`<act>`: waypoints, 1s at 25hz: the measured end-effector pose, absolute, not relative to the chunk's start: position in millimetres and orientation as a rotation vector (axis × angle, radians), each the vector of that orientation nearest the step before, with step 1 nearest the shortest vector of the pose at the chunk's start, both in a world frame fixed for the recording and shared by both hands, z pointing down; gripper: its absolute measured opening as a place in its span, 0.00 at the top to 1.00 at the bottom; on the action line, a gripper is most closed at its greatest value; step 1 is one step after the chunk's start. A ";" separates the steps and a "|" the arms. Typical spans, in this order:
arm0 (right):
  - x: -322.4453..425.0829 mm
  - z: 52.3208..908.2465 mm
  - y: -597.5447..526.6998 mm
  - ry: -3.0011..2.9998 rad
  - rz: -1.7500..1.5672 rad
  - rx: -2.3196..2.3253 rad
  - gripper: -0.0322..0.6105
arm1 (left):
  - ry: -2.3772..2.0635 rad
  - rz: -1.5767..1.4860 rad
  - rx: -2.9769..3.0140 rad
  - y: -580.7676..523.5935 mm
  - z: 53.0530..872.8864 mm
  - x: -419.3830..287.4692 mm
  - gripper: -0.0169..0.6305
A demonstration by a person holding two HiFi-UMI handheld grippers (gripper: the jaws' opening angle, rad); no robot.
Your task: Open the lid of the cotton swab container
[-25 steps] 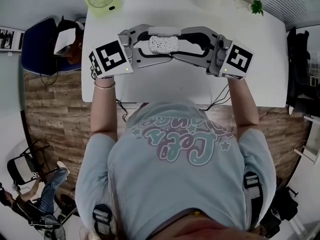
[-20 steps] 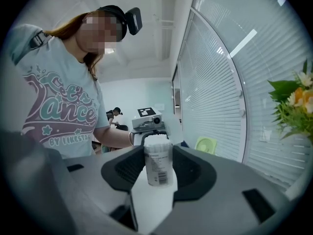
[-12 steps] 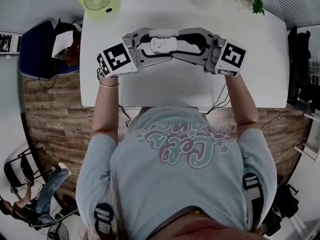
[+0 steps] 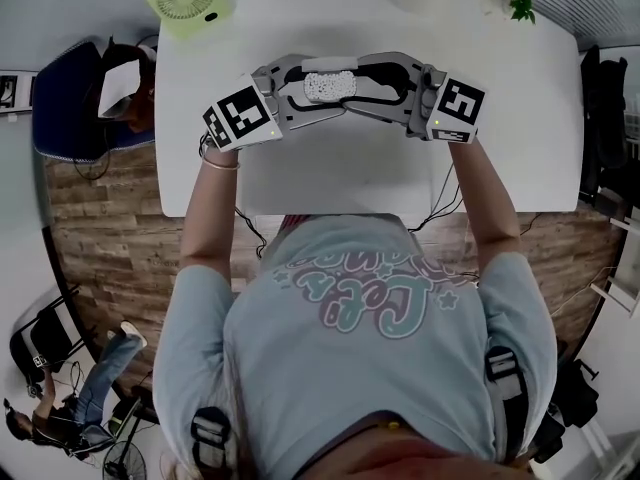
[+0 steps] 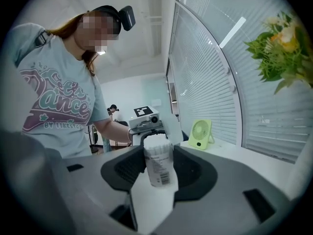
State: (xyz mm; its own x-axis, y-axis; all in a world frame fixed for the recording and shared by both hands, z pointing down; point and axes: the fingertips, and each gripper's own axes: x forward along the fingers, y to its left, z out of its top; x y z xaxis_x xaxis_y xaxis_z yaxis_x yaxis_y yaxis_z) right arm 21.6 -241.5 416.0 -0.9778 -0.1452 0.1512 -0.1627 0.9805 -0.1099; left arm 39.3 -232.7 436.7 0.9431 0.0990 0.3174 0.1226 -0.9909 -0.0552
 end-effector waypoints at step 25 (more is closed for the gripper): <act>18.2 484.4 -264.8 -2.878 0.388 0.307 0.63 | -0.206 -0.701 -3.051 -252.6 507.4 38.7 0.67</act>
State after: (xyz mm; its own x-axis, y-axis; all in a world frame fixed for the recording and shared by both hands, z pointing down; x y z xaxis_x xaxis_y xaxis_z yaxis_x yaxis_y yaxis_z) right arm 18.2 -264.8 484.4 -0.9538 -0.1756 0.2437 -0.2339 0.9433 -0.2356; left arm 38.7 -252.6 507.4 0.8914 0.1267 0.4351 0.1288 -0.9914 0.0248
